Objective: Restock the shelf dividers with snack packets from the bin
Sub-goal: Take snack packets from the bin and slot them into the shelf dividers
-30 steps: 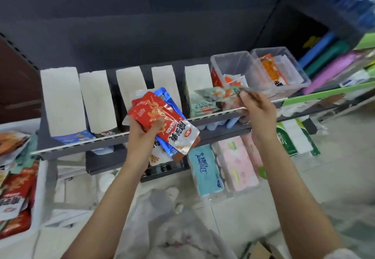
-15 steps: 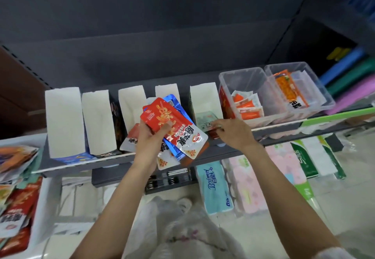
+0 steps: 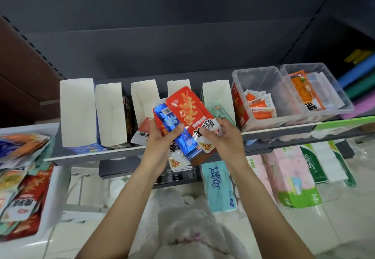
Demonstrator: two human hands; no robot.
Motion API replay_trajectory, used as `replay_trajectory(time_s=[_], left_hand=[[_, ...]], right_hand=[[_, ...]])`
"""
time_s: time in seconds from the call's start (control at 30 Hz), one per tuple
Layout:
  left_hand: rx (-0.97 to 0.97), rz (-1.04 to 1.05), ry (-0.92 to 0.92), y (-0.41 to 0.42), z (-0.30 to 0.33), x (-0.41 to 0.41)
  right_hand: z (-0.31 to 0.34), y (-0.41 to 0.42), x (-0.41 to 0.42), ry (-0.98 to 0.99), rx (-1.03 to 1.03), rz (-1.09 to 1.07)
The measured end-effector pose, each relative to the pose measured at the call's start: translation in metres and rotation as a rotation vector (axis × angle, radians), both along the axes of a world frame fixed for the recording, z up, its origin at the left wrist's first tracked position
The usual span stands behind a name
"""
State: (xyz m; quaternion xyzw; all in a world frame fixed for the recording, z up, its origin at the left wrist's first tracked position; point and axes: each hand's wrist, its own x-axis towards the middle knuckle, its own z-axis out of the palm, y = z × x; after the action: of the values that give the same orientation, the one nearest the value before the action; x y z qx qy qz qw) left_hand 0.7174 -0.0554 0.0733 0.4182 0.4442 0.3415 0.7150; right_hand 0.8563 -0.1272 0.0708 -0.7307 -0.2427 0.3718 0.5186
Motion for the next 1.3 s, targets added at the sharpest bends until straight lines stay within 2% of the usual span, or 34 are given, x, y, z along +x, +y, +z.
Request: replay_trajectory(time_s=[0.13,0.27,0.37,0.5,0.7,0.8,0.93,1.07,1.3], left_hand=[[0.003,0.045,-0.024,-0.011,-0.004,-0.023],[0.026,0.237,0.0,-0.016,-0.004,-0.058],[0.039,0.358,0.001,-0.011,-0.004,-0.093],[0.043,0.448,-0.022,0.006,-0.006,-0.129],[0.044,0.382,0.01,0.032,-0.004,-0.147],[0.003,0.356,0.036,0.042,-0.006,-0.155],[-0.042,0.326,0.04,0.053,-0.01,-0.167],[-0.04,0.307,0.042,0.06,-0.012,-0.177],[-0.082,0.272,0.024,0.062,-0.017,-0.188]], right_hand=[[-0.004,-0.009,-0.013,0.205,0.13,-0.079],[-0.008,-0.02,-0.018,0.183,0.187,-0.167],[-0.004,-0.023,-0.017,0.018,0.196,-0.088],[0.023,-0.009,-0.025,-0.424,0.194,0.129],[0.049,0.052,-0.061,-0.764,0.004,0.187],[0.045,0.075,-0.078,-1.029,-0.068,0.284],[0.02,0.097,-0.1,-1.295,-0.021,0.481],[-0.007,0.103,-0.1,-1.226,-0.103,0.76],[-0.012,0.08,-0.09,-0.994,-0.167,0.951]])
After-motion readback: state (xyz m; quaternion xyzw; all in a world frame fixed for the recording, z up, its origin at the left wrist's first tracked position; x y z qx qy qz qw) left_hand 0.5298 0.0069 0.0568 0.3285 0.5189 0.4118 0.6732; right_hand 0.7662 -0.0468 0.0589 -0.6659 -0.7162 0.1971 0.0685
